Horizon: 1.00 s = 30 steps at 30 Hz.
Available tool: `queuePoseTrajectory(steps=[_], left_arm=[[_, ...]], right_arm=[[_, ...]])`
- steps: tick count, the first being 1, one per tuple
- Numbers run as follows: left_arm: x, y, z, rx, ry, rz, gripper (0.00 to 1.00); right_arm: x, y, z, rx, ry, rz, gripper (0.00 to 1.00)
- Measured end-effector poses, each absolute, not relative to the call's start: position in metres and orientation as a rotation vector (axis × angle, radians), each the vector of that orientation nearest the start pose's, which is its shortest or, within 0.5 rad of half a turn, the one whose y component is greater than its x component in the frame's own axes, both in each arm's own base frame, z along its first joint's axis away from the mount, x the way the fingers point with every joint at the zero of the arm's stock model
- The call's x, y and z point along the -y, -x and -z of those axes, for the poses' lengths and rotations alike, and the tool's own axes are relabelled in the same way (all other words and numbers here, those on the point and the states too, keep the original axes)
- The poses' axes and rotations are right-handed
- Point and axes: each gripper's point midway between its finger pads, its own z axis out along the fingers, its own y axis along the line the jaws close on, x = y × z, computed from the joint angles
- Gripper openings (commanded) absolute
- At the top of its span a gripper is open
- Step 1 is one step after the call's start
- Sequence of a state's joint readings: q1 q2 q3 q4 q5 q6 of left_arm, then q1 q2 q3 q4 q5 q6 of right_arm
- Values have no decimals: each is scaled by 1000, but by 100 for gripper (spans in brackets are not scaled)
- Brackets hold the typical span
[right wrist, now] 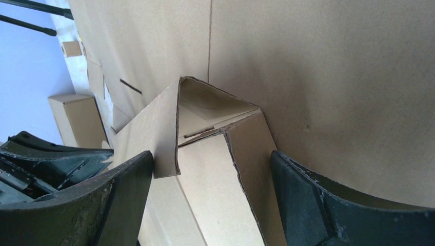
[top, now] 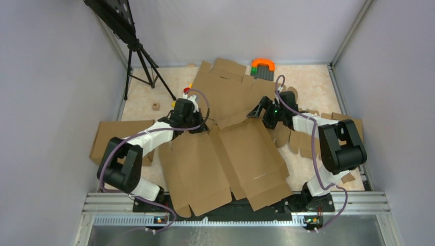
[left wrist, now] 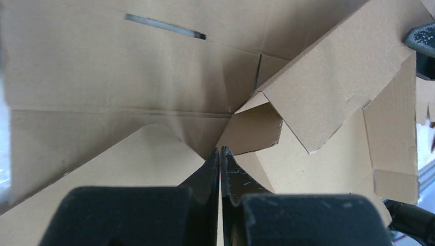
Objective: Fold the paper box
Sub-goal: Fold the paper box at the center of the board.
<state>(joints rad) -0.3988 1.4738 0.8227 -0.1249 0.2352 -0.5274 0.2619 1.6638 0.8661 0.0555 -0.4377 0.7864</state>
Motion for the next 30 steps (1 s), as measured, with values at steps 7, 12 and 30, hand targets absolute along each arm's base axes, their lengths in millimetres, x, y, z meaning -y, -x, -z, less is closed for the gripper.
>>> queuePoseTrajectory(steps=[7, 12, 30], left_arm=[[215, -315, -79, -2461, 0, 814, 0], [219, -314, -73, -2476, -11, 838, 0], [250, -301, -60, -2480, -61, 664, 0]], right_arm=[[-202, -361, -72, -2425, -403, -1009, 83], [-203, -360, -72, -2427, -399, -1010, 83], [-209, -357, -72, -2432, -380, -1017, 79]])
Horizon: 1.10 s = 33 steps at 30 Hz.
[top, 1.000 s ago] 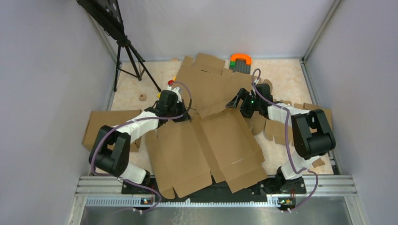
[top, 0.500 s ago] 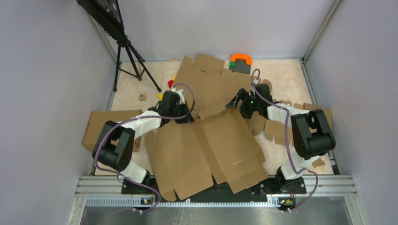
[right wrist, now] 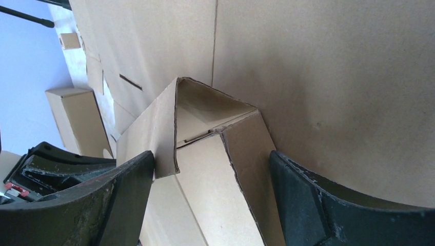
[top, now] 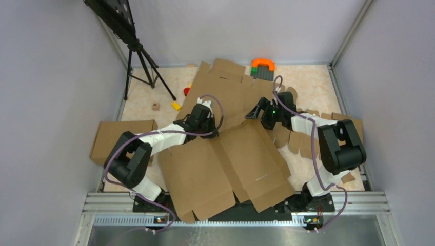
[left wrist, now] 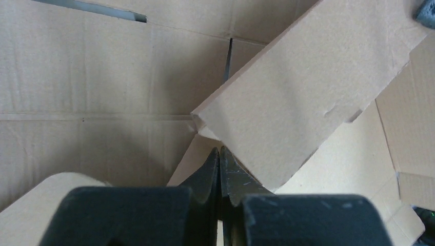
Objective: Fold the paper box
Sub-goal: Fold the paper box at the center of the board.
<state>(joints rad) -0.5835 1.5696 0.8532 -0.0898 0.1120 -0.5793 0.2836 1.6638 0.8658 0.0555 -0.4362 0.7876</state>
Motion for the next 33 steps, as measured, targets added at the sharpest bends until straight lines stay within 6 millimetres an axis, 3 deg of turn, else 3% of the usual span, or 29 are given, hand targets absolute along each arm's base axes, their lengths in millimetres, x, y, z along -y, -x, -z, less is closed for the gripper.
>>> queuePoseTrajectory(steps=[10, 17, 27, 33], left_arm=[[244, -307, -57, -2396, 34, 522, 0], [230, -282, -56, -2333, 11, 543, 0], [246, -268, -62, -2334, -99, 677, 0], [250, -257, -49, -2376, -150, 711, 0]], right_arm=[[-210, -354, -68, -2438, -375, -1009, 78], [-210, -353, -67, -2440, -375, -1009, 78], [-210, -352, -67, -2443, -376, -1008, 78], [-210, -352, -67, -2444, -377, -1007, 78]])
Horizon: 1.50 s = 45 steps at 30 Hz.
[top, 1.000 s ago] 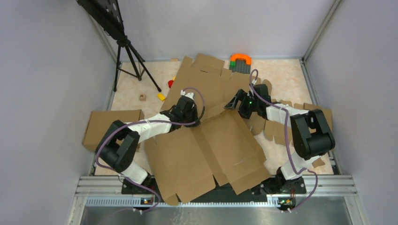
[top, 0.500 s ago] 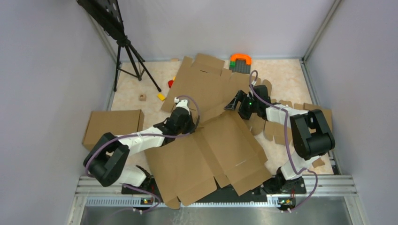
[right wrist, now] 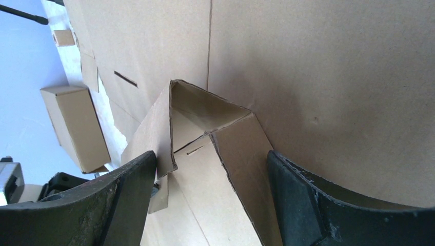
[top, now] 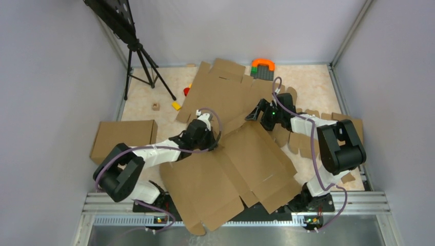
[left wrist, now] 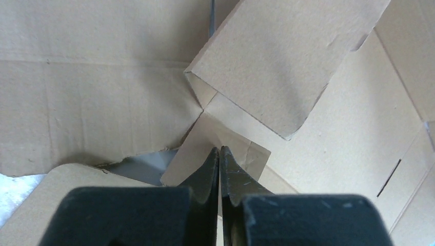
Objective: Fold the paper box
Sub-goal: Fold the paper box at the center of the board.
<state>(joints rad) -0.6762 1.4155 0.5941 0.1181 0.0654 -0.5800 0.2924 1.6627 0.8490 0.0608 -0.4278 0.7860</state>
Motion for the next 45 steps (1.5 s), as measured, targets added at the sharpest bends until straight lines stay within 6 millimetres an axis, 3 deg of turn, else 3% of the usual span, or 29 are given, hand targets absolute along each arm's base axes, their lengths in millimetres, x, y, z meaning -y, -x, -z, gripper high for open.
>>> queuePoseTrajectory(steps=[8, 20, 24, 27, 32, 38, 45], left_arm=[[257, -243, -26, -2421, -263, 613, 0], [272, -250, -23, -2387, -233, 612, 0], [268, -248, -28, -2430, -234, 571, 0], [261, -246, -38, -2475, -234, 527, 7], [247, -244, -57, -2524, -214, 487, 9], [230, -235, -59, -2571, -179, 480, 10], [225, -231, -67, -2579, -159, 526, 12]], right_arm=[[-209, -352, -66, -2444, -378, -1001, 78], [-202, -360, -66, -2415, -375, -928, 78], [-201, -359, -65, -2423, -366, -922, 78], [-203, -355, -63, -2443, -353, -920, 76], [-202, -354, -62, -2448, -338, -913, 71], [-201, -352, -62, -2451, -318, -903, 71], [-201, -351, -62, -2453, -302, -892, 72]])
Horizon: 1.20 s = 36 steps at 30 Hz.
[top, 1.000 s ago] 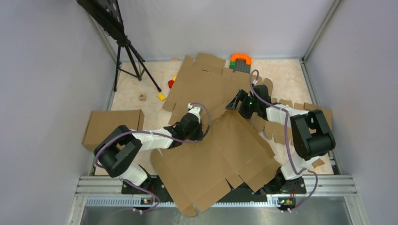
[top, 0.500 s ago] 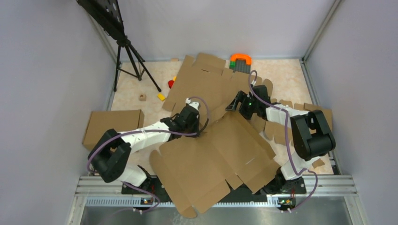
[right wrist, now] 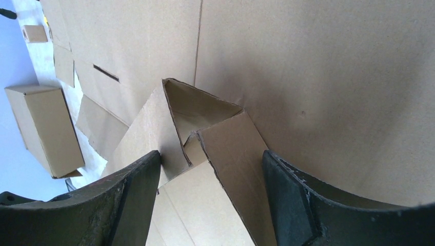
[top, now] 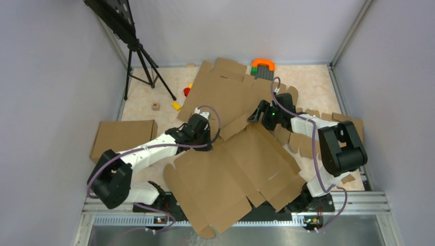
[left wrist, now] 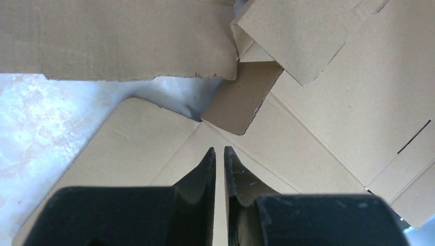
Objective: Fold the paper box
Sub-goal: Fold the paper box at the center of the board.
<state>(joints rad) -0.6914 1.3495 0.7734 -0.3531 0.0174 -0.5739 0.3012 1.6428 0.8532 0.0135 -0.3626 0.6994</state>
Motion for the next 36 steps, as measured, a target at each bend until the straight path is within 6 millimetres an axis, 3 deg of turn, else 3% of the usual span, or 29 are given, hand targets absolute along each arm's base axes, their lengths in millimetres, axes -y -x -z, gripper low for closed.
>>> queuePoseTrajectory(steps=[3, 7, 10, 13, 14, 16, 22, 31, 36], left_arm=[[220, -227, -72, -2588, -146, 534, 20], [210, -219, -90, -2574, -109, 552, 42], [202, -205, -105, -2578, -31, 577, 54], [188, -184, -106, -2656, 92, 554, 62], [183, -177, -103, -2689, 130, 537, 68], [174, -160, -97, -2771, 231, 495, 97], [154, -119, -87, -2872, 487, 358, 99], [109, -79, -56, -2865, 951, -41, 99], [107, -76, -37, -2810, 1066, 11, 98]], right_arm=[[-200, -351, -62, -2453, -301, -890, 72], [-201, -351, -63, -2459, -300, -882, 73], [-200, -351, -63, -2462, -293, -870, 74], [-198, -351, -64, -2464, -289, -856, 76], [-198, -351, -64, -2465, -288, -854, 77], [-197, -350, -64, -2467, -286, -848, 79], [-196, -350, -64, -2470, -287, -840, 80], [-197, -350, -64, -2469, -285, -844, 81], [-198, -350, -66, -2464, -278, -859, 80]])
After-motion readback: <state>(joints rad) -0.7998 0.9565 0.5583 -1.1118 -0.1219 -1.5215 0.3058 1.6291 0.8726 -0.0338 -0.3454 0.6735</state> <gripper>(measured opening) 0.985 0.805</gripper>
